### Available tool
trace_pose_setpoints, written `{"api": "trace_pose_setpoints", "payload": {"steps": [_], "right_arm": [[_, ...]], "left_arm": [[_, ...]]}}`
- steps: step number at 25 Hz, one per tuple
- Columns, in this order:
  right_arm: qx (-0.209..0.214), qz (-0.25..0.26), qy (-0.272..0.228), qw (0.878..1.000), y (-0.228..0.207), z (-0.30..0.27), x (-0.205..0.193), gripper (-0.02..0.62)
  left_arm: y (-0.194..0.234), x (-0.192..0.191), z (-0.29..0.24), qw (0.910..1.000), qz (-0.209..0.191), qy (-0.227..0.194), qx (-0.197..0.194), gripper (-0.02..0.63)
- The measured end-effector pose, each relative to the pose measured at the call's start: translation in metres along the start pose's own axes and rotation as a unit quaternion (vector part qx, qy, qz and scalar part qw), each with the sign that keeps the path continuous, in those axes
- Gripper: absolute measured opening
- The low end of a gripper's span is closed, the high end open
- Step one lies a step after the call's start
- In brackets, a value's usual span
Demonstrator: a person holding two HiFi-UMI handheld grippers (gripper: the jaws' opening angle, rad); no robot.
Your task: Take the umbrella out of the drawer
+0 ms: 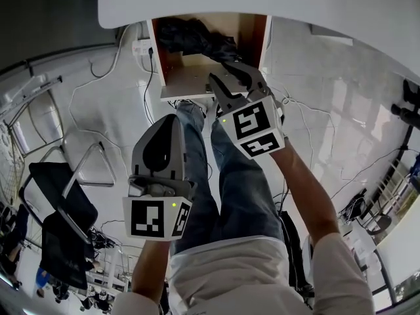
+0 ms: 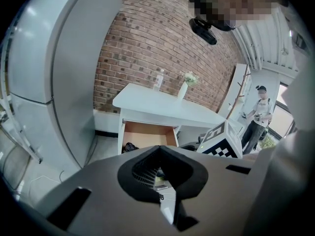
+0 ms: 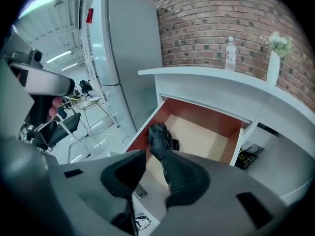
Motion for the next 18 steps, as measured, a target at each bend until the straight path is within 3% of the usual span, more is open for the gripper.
{"api": "trace_pose_setpoints", "payload": {"steps": [4,11,18], "right_arm": [[0.020,-0.011,0.025,0.999,-0.005,-0.024,-0.004,0.174],[-0.014,0.024,0.077,0.997,-0.020,-0.063,-0.016,0.242],[-0.012,0.061,0.115,0.991,-0.020,-0.090,-0.024,0.265]], "left_arm": [[0.007,0.000,-0.002,1.0000,0.004,0.002,0.001,0.017],[0.014,0.004,-0.008,0.9999,0.012,0.005,0.002,0.017],[0.017,0.004,-0.010,0.9997,0.022,0.011,-0.003,0.017]]}}
Point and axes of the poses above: the fingertips, and each gripper's own axes: z backward along the fingers, y to its left, x out of its top, the point moved 8 cm from there along z, backward along the fingers, and after that the axes turned 2 degrees about z, right-handed, at the moved point
